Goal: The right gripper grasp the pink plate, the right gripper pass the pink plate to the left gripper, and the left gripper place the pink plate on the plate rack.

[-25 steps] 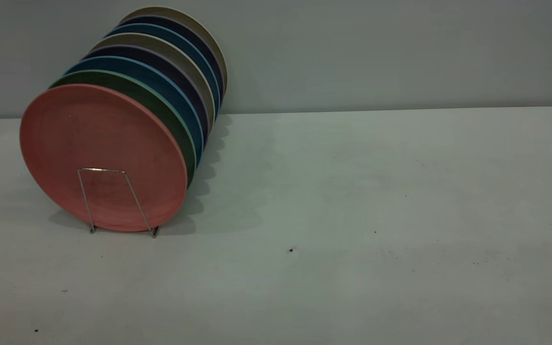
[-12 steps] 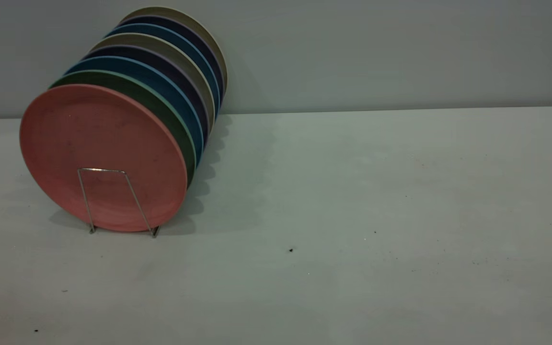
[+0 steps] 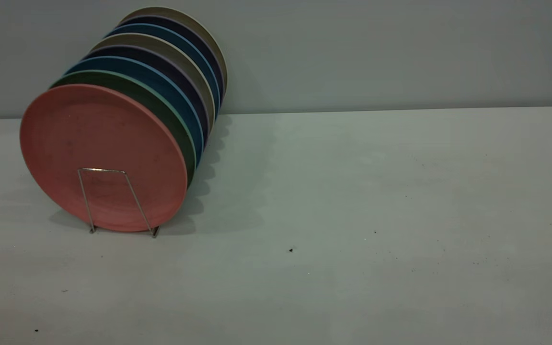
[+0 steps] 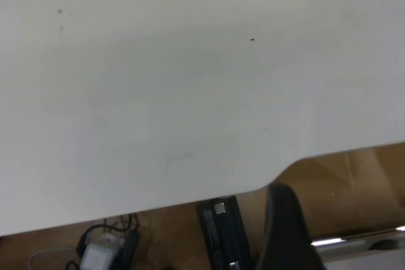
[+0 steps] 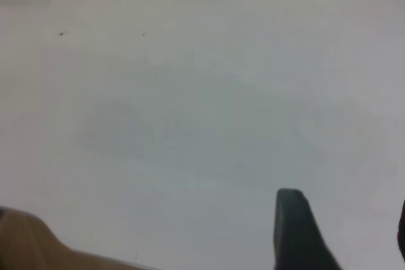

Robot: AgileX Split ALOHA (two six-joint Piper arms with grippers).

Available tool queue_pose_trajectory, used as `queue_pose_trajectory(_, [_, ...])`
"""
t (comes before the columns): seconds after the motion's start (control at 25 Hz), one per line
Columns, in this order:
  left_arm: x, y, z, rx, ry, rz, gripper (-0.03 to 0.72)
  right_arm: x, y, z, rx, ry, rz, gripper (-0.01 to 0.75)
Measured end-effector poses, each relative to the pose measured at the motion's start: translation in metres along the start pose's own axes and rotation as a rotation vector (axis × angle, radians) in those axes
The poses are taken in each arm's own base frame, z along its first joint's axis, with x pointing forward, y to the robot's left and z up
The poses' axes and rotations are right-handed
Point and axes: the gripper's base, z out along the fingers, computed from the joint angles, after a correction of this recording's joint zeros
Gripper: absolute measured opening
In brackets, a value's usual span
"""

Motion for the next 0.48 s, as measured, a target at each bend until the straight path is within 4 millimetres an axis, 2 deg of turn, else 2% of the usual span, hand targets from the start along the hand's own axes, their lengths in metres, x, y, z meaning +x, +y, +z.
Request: queue_pose_trajectory(0.48, [0.0001, -0.002, -0.0001, 0.022, 0.0, 0.002, 0.495, 0.0026, 0.0011, -0.0036, 0.011, -0.03, 0.017, 0.393])
